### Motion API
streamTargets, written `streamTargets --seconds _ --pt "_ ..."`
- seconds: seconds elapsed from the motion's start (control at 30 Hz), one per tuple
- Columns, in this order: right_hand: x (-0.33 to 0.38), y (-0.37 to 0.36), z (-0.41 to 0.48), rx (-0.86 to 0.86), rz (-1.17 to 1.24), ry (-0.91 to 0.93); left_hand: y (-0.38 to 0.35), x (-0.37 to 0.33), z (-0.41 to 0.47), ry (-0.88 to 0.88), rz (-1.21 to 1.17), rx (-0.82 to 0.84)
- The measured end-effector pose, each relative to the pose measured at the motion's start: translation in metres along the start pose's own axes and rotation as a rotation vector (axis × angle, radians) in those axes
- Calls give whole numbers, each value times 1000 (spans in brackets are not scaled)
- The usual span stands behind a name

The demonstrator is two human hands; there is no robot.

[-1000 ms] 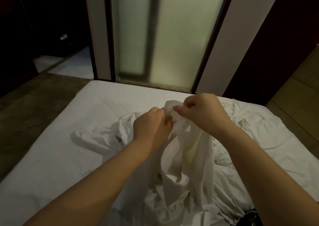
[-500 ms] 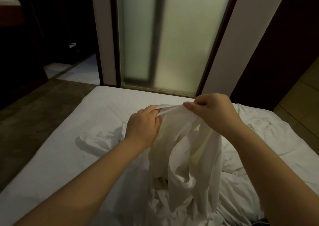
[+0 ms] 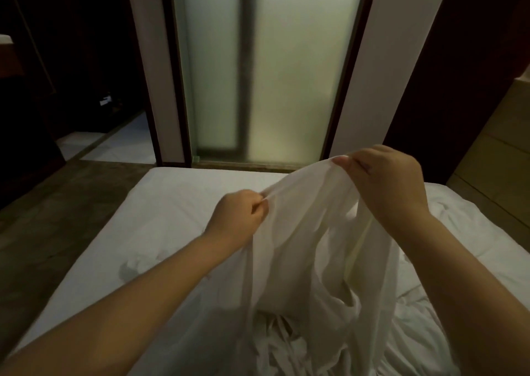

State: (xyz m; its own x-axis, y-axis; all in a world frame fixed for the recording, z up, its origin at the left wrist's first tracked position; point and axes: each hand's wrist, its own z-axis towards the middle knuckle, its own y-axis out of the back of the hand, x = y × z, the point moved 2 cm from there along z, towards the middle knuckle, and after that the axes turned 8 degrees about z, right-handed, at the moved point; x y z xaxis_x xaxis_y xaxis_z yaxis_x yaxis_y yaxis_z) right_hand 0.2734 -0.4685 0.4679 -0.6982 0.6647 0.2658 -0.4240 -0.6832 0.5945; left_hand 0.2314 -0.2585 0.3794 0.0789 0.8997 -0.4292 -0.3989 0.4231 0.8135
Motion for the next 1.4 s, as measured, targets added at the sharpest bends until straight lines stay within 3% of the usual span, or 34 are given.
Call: streamTargets --seconds 0.47,0.67,0.9,1.17,1.3,1.4 --pt "-11 -15 -12 -60 -83 -168 -71 43 -31 -3 -4 146" --pt "-24 -5 -34 -54 -106 -254 -75 41 -48 32 -52 73" --pt "-43 0 -65 30 -120 -292 -55 43 -61 -21 104 -75" --pt "-53 3 -72 153 -15 -359 9 31 -50 394 -136 -280" --pt "-65 4 -62 321 128 -511 52 6 -32 312 -175 -244" --pt "-66 12 -64 278 194 -530 68 -8 -33 215 -127 -146"
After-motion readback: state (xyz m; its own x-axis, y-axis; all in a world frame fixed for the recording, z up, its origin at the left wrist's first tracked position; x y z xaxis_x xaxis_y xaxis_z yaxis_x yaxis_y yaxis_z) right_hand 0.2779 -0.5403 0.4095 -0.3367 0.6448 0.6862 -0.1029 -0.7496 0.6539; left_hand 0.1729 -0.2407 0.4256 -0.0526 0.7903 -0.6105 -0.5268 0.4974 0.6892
